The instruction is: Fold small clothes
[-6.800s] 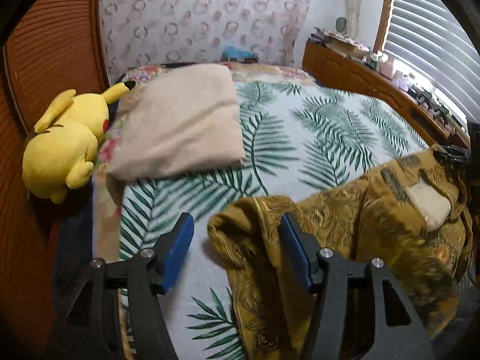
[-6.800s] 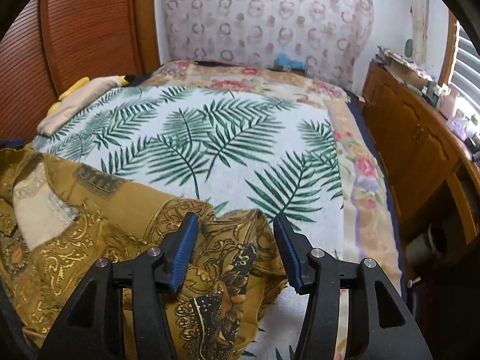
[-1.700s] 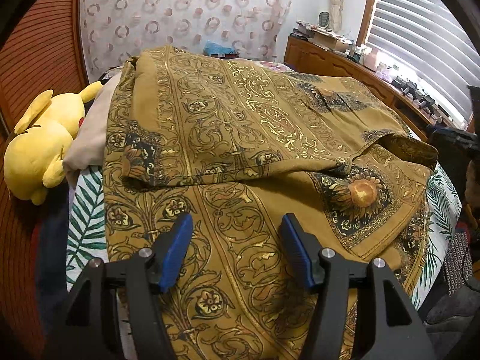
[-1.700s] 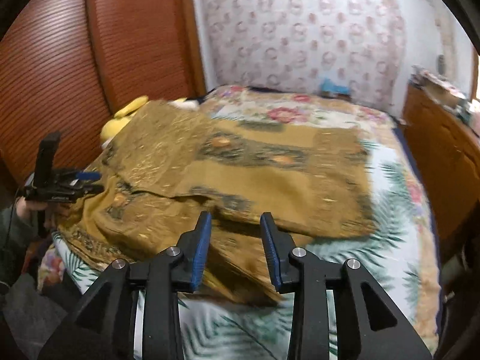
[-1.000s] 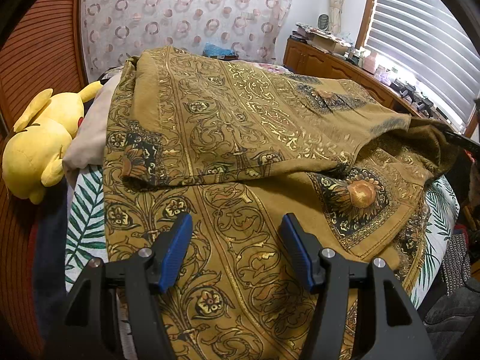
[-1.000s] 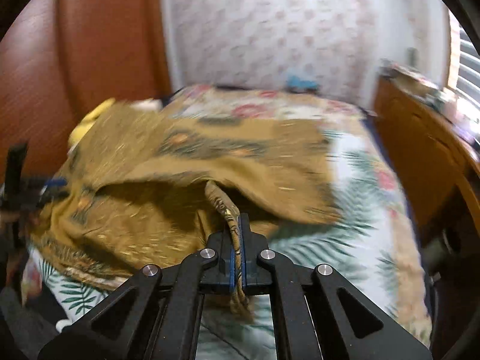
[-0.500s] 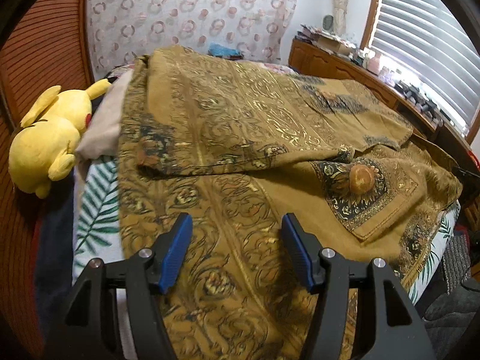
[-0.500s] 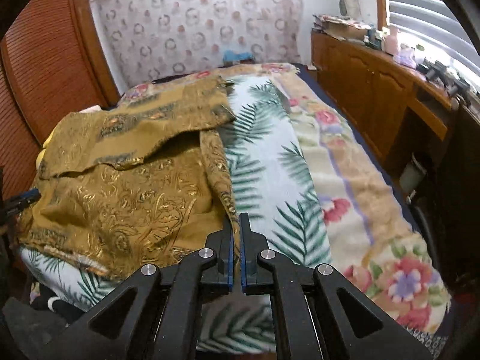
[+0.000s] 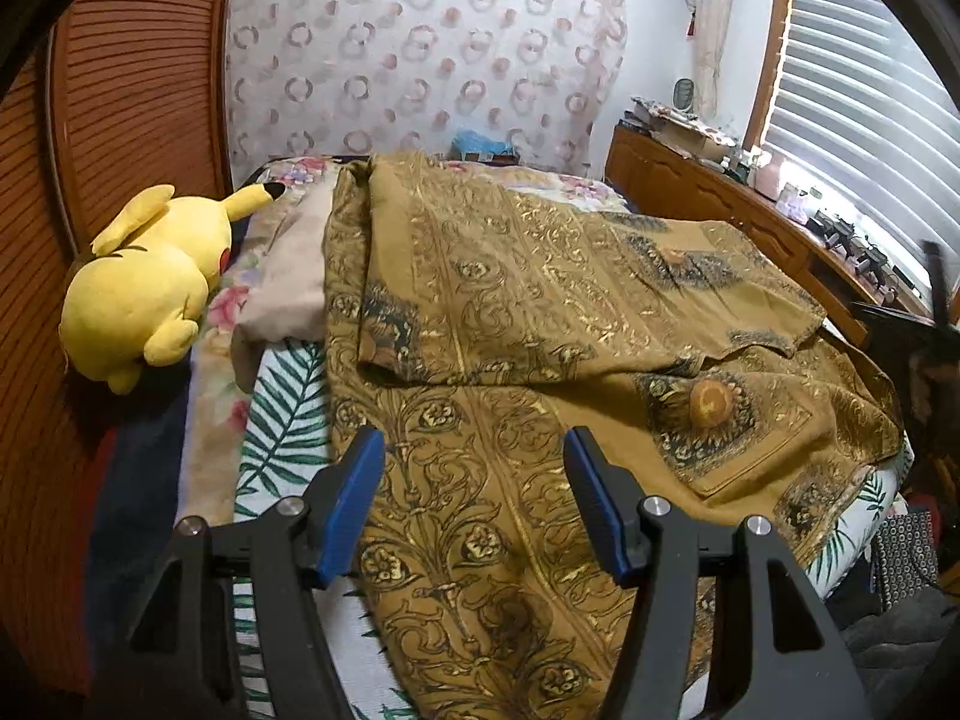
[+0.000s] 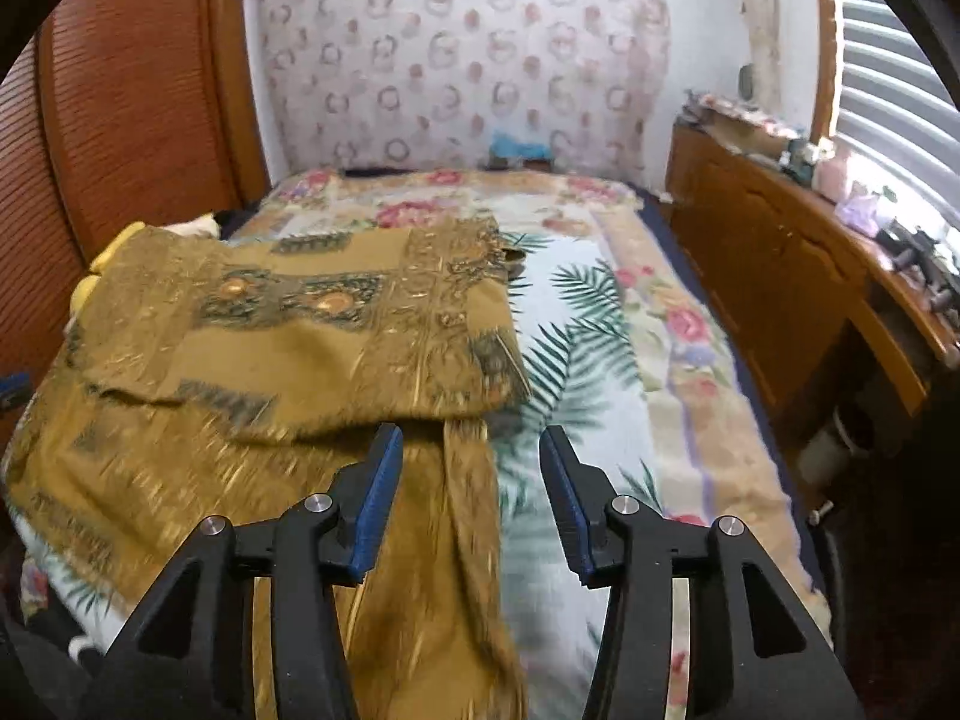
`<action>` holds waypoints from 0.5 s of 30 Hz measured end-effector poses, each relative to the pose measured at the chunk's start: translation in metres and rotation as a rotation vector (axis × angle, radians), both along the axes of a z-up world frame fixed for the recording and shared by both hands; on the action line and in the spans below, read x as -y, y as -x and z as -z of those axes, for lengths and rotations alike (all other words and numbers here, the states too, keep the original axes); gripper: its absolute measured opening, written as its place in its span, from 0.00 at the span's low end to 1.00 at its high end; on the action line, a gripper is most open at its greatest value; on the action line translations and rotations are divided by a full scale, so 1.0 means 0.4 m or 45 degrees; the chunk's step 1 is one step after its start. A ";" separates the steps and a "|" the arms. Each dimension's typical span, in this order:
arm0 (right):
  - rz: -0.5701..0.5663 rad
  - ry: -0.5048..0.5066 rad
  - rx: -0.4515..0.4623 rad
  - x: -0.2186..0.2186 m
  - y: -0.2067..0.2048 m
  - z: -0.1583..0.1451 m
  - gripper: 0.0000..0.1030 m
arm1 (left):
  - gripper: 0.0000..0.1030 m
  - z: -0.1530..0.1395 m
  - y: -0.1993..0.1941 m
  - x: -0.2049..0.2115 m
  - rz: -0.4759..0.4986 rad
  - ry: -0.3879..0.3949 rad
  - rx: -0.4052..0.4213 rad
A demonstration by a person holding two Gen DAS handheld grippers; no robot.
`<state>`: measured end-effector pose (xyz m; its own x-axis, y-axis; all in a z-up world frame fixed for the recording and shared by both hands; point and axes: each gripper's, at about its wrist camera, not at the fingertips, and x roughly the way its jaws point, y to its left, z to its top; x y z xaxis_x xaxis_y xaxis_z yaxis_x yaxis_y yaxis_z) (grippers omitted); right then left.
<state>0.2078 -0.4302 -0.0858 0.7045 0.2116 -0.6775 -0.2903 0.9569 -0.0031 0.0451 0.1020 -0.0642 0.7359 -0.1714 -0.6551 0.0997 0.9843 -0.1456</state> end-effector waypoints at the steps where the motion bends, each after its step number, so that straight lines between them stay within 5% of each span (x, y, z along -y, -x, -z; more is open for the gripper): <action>1: -0.002 0.003 -0.024 -0.005 -0.032 0.010 0.47 | 0.59 -0.003 0.002 0.002 0.004 0.002 0.006; 7: 0.009 -0.010 -0.242 -0.017 -0.203 0.091 0.46 | 0.59 -0.001 0.017 0.008 0.035 0.003 0.004; 12: -0.048 -0.008 -0.251 -0.045 -0.236 0.091 0.06 | 0.59 0.010 0.026 0.014 0.043 -0.018 -0.008; 15: -0.104 0.021 -0.152 -0.077 -0.226 0.056 0.04 | 0.59 0.012 0.030 0.017 0.045 -0.017 -0.008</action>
